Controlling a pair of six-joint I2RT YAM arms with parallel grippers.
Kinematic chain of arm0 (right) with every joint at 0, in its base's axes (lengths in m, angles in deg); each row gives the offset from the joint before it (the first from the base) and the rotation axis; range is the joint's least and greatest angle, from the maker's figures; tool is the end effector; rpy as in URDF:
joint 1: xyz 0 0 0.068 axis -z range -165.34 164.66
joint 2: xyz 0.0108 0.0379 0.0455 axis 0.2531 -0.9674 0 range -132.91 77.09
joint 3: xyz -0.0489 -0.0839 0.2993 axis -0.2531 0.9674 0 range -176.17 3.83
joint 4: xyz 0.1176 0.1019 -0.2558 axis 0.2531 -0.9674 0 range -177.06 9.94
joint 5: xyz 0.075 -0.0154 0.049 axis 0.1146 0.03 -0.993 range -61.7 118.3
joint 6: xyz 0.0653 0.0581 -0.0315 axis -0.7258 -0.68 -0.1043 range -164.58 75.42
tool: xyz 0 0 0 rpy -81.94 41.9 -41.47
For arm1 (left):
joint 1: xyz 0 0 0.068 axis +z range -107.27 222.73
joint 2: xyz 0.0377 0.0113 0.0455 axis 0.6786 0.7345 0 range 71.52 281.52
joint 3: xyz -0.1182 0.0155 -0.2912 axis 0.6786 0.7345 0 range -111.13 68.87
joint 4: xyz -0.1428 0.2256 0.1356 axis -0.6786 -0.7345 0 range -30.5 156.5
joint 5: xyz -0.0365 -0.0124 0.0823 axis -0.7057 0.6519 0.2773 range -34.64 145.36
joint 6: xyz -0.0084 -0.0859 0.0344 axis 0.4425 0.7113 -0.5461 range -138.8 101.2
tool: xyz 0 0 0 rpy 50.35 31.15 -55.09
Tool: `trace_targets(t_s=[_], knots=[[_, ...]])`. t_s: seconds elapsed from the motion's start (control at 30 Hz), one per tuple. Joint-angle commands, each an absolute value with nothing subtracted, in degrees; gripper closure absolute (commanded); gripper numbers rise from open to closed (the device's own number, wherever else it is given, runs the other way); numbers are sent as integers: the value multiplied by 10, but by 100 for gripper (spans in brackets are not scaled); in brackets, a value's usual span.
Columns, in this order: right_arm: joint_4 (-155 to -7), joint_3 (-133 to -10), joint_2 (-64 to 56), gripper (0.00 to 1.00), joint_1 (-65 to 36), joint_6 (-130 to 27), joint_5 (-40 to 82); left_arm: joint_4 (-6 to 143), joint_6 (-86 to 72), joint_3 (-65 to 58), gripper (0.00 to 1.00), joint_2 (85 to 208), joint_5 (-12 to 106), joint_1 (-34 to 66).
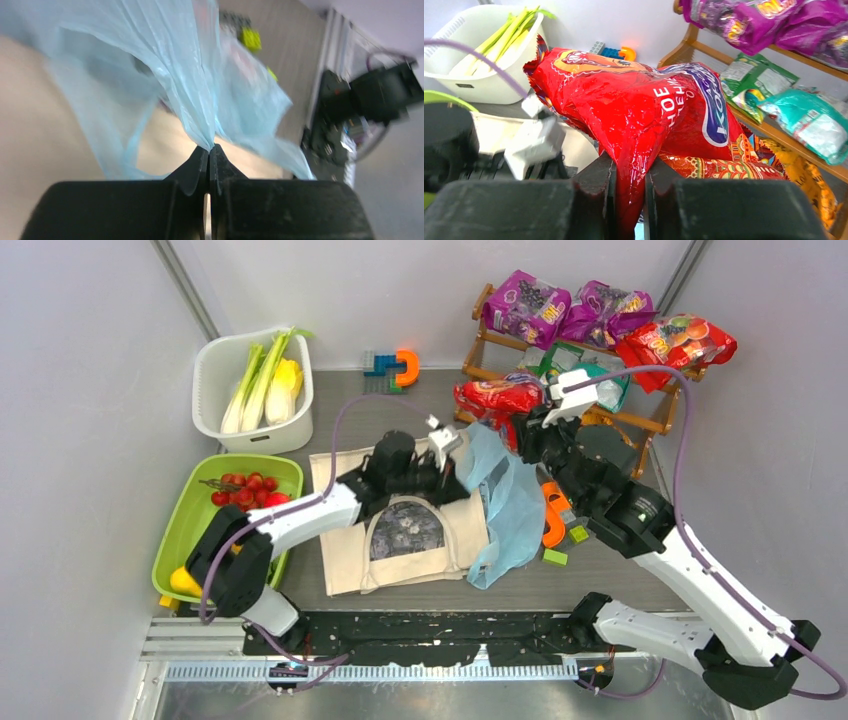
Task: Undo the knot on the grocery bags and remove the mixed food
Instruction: Place the potato chip on the shelf.
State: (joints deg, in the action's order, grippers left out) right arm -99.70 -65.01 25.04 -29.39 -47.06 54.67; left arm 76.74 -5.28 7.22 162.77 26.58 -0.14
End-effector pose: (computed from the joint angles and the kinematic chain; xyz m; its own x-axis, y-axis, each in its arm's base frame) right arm 0.1951 0.1373 0.4881 -0.0489 0.0067 -0.9988 -0.3022 0.9530 0.0212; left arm 0.2974 -0.3311 0.2829 -0.4533 0.1413 -0.8801 0.8467 0.3767 -0.3756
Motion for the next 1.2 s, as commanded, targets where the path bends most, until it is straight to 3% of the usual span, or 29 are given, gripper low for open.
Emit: trace_targets(t_s=[0.0,0.2,0.53,0.97,1.17], knots=[[-845,-670,233,95,-291,-461,496,815,-37,189,100,1519,176,-13],[-812,-661,168,95,-274,-454,427,747,-47,270,100,1452,155,-42],[-721,-632,55,95,-201,-461,368,679,-39,292,100,1400,85,-60],[-651,-618,-101,95,-109,-483,266,648,-50,301,100,1378,120,-62],[-576,-586,-127,95,-107,-432,329,661,-49,292,100,1397,134,-62]])
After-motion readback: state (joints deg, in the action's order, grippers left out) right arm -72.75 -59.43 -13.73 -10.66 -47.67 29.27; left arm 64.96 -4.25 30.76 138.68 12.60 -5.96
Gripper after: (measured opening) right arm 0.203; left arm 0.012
